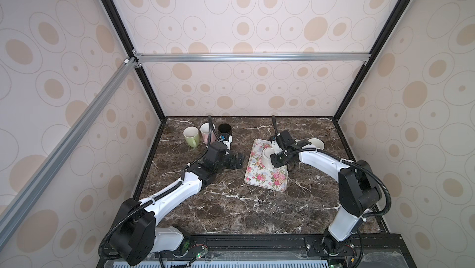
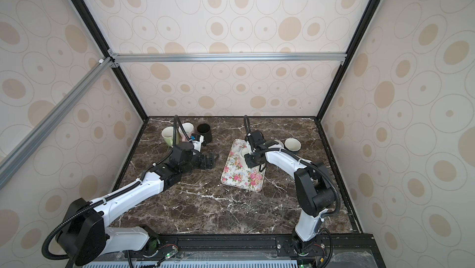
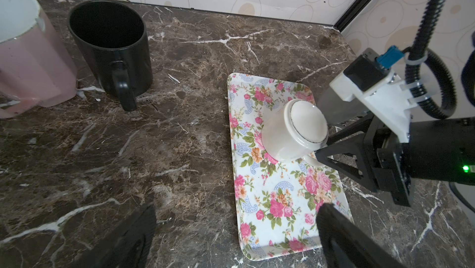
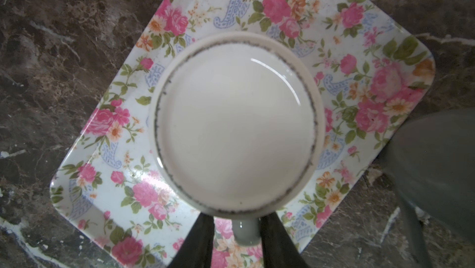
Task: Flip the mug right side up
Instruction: 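Close the right gripper on the white mug's handle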
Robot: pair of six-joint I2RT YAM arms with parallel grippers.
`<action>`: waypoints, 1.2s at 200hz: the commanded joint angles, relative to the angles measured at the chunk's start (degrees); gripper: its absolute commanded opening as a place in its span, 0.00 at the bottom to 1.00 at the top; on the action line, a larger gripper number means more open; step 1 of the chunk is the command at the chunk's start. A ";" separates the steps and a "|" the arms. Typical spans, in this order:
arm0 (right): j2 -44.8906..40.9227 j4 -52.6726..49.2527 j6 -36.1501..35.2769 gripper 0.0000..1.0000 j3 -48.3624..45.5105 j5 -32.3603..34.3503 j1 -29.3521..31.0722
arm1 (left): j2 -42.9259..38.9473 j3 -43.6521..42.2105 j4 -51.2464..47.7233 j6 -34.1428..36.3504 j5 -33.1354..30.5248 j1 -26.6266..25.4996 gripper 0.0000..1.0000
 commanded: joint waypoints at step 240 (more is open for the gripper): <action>4.33 -4.83 2.98 0.17 4.37 3.61 2.53 | 0.56 2.05 -0.10 -0.42 0.80 -0.14 0.98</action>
